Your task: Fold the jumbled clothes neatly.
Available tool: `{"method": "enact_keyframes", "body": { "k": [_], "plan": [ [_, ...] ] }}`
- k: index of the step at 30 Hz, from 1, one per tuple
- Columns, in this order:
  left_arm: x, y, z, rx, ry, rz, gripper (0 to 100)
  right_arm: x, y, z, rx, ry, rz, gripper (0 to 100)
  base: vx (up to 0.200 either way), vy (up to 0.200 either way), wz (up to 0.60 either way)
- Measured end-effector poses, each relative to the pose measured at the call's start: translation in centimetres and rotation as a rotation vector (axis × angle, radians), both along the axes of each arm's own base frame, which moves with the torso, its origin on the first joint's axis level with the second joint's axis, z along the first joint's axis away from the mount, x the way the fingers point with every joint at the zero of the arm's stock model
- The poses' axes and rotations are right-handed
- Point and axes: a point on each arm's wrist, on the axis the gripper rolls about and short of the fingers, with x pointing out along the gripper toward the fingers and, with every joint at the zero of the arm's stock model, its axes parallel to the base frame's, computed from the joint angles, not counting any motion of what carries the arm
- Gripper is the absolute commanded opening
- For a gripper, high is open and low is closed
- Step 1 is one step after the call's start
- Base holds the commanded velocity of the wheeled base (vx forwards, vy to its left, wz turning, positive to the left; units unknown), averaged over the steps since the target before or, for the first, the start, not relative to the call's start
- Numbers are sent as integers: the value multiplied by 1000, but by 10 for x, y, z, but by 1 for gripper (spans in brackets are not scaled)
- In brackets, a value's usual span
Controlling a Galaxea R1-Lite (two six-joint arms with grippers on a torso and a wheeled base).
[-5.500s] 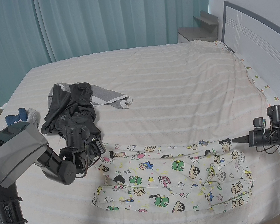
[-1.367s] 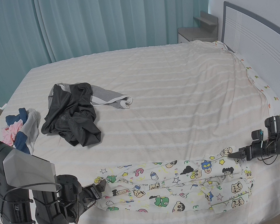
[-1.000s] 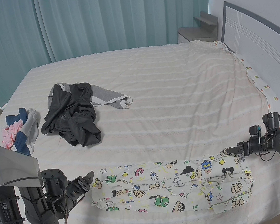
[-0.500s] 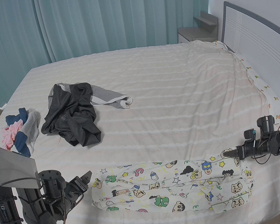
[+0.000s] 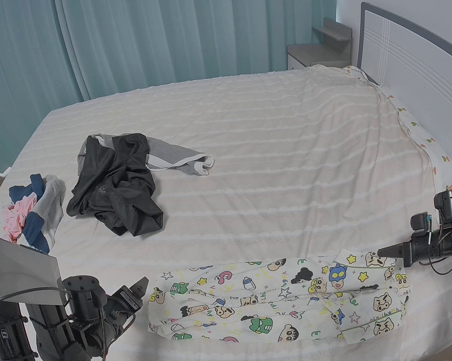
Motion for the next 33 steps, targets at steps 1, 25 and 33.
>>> {"method": "enact_keyframes", "body": {
  "k": [1,25,33],
  "plan": [
    [0,0,0,-6,2,3,100,-4,0,1,1,1,2,0,0,0,0],
    [-3,-6,-12,-2,50,-16,100,15,-11,-8,-97,-119,-90,100,0,0,0],
    [-3,-6,-15,1,62,-17,100,30,4,-4,-127,-37,-71,100,0,0,0]
  ]
}}
